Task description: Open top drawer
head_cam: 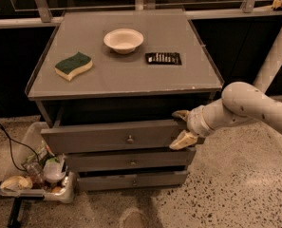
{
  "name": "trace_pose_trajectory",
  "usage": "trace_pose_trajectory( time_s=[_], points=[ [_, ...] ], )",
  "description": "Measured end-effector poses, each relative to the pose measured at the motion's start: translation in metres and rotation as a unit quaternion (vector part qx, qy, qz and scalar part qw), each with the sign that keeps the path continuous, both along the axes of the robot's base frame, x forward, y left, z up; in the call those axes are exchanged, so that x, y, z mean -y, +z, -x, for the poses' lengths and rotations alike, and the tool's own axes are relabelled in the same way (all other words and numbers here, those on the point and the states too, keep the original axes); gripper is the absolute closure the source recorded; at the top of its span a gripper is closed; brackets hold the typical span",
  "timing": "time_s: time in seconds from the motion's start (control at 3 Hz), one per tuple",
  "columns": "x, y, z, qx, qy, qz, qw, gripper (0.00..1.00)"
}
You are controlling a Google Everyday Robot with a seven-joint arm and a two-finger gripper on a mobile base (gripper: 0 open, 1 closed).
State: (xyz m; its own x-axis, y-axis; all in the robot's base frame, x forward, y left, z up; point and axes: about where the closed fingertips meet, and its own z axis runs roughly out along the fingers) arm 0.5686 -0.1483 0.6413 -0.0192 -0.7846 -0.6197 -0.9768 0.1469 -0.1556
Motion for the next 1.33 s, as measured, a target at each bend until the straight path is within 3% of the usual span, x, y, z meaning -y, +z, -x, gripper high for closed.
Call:
trace_pose_trajectory(
  time_s=[0.67, 1.0, 1.33],
  points=[
    [-0.002, 0.0081, 0.0047, -0.001, 0.005, -0.007, 1.0, 0.83],
    [-0.0018, 0.0109, 0.0044, -0.001, 0.005, -0.007, 1.0, 1.0],
    [-0.0019, 0.0109, 0.0044, -0.001, 0.005, -0.007, 1.0, 0.82]
  ],
)
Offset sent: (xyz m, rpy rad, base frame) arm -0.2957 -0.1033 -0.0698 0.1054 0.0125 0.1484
